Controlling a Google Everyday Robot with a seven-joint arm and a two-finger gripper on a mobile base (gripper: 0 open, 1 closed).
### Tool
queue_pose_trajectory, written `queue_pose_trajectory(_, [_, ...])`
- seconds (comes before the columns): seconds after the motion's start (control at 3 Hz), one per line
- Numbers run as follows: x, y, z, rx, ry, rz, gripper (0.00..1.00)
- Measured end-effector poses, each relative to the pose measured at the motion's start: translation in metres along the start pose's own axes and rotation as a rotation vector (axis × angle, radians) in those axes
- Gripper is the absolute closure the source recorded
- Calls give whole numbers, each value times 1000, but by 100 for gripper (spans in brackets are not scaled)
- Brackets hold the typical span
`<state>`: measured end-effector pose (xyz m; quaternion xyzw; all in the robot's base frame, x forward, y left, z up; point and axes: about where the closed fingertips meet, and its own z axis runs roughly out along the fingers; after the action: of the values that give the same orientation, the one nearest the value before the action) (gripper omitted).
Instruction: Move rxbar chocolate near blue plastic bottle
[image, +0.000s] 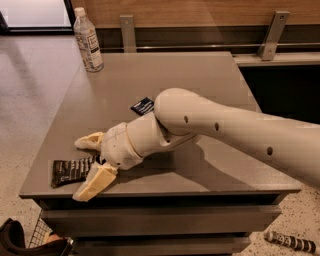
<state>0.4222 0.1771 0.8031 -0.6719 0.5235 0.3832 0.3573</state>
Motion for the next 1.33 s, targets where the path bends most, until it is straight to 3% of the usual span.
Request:
queue_pose_trajectory(0.33, [-2, 0, -1, 0, 0, 0, 84])
queue_pose_trajectory(0.67, [-5, 0, -2, -1, 0, 0, 100])
queue_pose_trajectory(1.33, [-5, 0, -2, -1, 0, -1, 100])
